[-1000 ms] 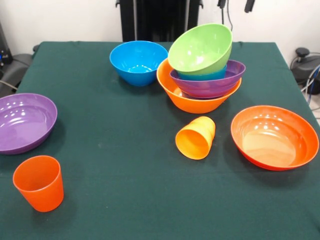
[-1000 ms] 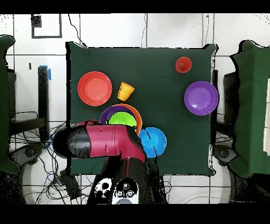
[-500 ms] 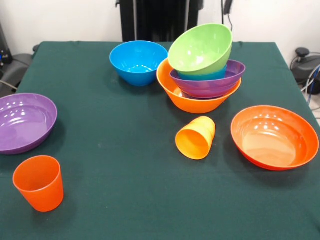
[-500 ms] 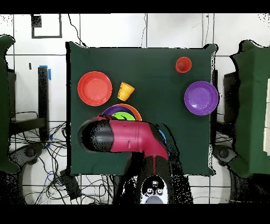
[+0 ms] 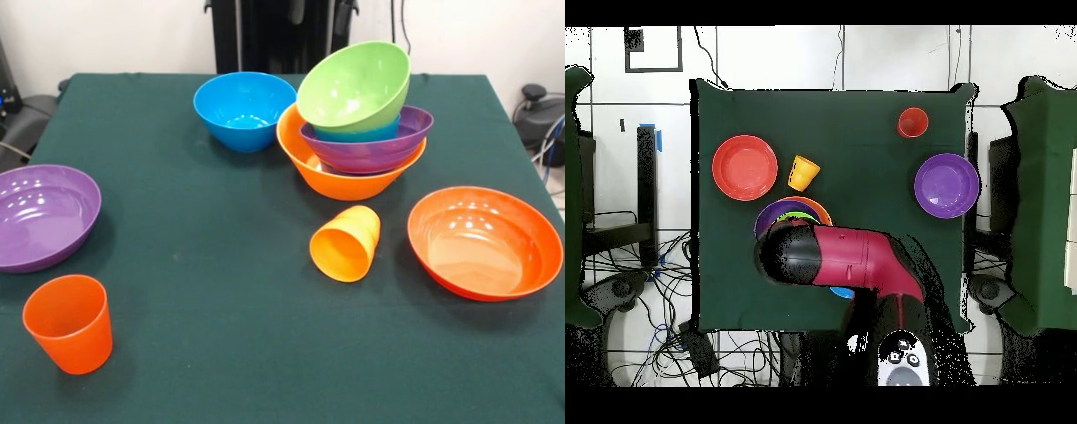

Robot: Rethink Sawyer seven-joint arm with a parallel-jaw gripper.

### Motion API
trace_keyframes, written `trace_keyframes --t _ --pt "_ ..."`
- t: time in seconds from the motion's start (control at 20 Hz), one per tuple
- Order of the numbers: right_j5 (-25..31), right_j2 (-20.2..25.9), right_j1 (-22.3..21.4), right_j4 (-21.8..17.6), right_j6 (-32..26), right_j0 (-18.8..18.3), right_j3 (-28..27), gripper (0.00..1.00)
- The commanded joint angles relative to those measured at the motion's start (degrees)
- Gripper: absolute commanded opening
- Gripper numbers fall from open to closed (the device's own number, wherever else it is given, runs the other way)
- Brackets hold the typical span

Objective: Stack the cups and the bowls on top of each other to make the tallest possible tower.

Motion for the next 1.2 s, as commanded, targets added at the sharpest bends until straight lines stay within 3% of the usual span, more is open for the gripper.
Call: trace_keyframes --t 0.05,0.6,0.9,1.2 --pt "-1.77 7.63 2.55 -6.65 -9.79 -2.93 4.19 1.0" --pt "-3.46 11.94 2.62 -13.07 -14.18 -11.64 6.04 1.0" --pt "-4.29 16.6 2.95 -18.08 -19.29 -20.43 6.91 1.0" --pt "-4.41 19.78 5.14 -23.45 -17.1 -24.27 5.98 1.0"
